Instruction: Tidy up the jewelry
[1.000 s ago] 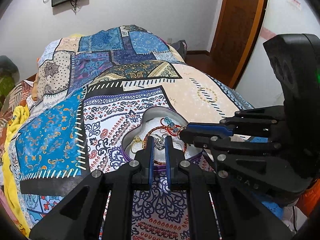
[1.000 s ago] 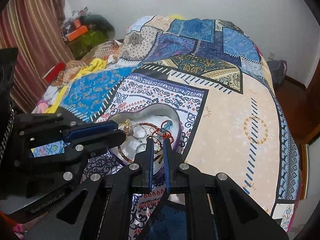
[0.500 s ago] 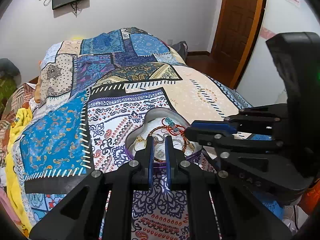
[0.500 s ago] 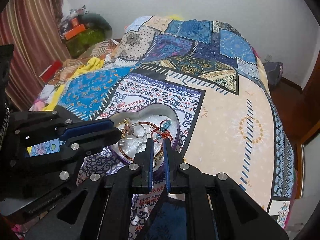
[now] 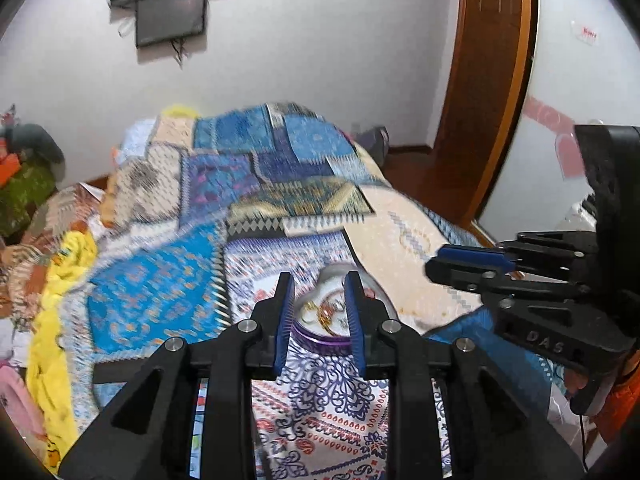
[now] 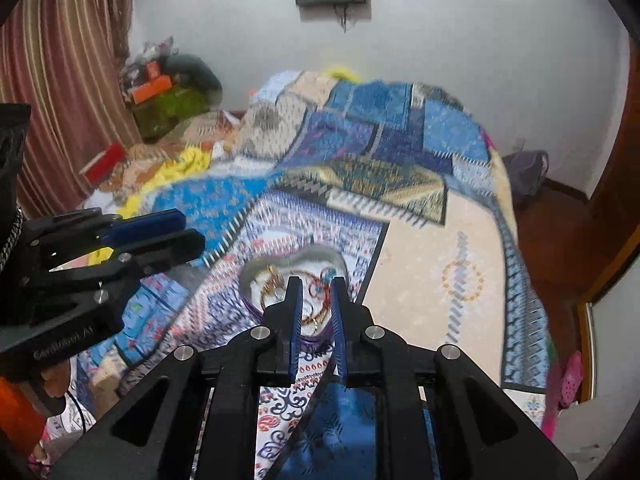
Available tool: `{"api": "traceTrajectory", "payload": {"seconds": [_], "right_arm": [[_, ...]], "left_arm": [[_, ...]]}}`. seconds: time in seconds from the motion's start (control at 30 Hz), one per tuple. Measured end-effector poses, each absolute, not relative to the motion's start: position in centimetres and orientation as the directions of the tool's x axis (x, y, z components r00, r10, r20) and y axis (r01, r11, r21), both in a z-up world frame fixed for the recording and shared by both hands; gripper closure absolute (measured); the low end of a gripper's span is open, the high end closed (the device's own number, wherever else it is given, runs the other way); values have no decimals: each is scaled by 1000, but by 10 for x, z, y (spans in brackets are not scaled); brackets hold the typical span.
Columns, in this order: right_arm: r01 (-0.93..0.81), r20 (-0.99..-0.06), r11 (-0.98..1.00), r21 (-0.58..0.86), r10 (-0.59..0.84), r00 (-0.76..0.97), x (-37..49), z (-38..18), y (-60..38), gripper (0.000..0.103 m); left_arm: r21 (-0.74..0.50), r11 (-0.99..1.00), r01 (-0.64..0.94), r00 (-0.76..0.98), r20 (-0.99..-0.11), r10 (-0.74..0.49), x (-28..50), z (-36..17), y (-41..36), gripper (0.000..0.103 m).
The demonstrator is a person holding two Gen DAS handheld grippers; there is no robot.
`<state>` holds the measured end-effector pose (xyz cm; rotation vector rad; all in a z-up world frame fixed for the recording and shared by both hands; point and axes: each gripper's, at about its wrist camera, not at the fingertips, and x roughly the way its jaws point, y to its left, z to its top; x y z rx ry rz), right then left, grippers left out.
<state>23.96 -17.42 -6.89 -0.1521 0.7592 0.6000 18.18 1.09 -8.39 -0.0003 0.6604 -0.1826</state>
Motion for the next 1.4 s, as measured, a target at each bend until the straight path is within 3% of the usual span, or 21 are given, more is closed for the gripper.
{"api": "traceTrajectory", "payload": {"seconds": [0.3,0.37,0.5,0.6,0.67,0.73,0.77,0.8,0.9,1.03,1.4], "right_arm": [[-549,-448,834,51,511,734,174,21,-193,90],[-546,-392,837,40,516,762,156,35,-196,90],[-527,-279,850,24,512,813,122,58,-201,90],[-507,-223,862,27,499,837,104,63,-204,89],[-500,-204,866,22,494,845,95,63,-203,80],[-483,-177,875,22,479,860,88,60,-203,43],[-473,-163,881,18,469,868,87,59,-204,36],[-455,-148,890,9,452,880,83,58,-203,29],[-431,-134,903,-5,426,895,78,59,-202,26],[-388,-112,921,2,386,916,76,59,-205,0],[-401,-143,916,-9,396,907,67,54,-209,0]], "left_arm": [[-18,991,135,910,-393,-131,113,-6,14,76],[-14,992,127,934,-335,-125,92,9,12,67],[-2,994,106,966,-235,-103,58,30,6,61],[13,997,76,981,-178,-72,36,39,1,40],[20,999,46,990,-137,-42,23,41,-3,22],[13,1000,28,992,-120,-26,15,40,-4,14],[7,1000,19,993,-114,-18,11,40,-5,12],[5,1000,11,994,-111,-10,8,39,-6,11],[2,1000,-9,994,-111,9,5,38,-6,8],[-19,1000,-22,994,-111,19,0,34,-3,4],[-44,998,-49,992,-119,44,-7,31,2,4]]}}
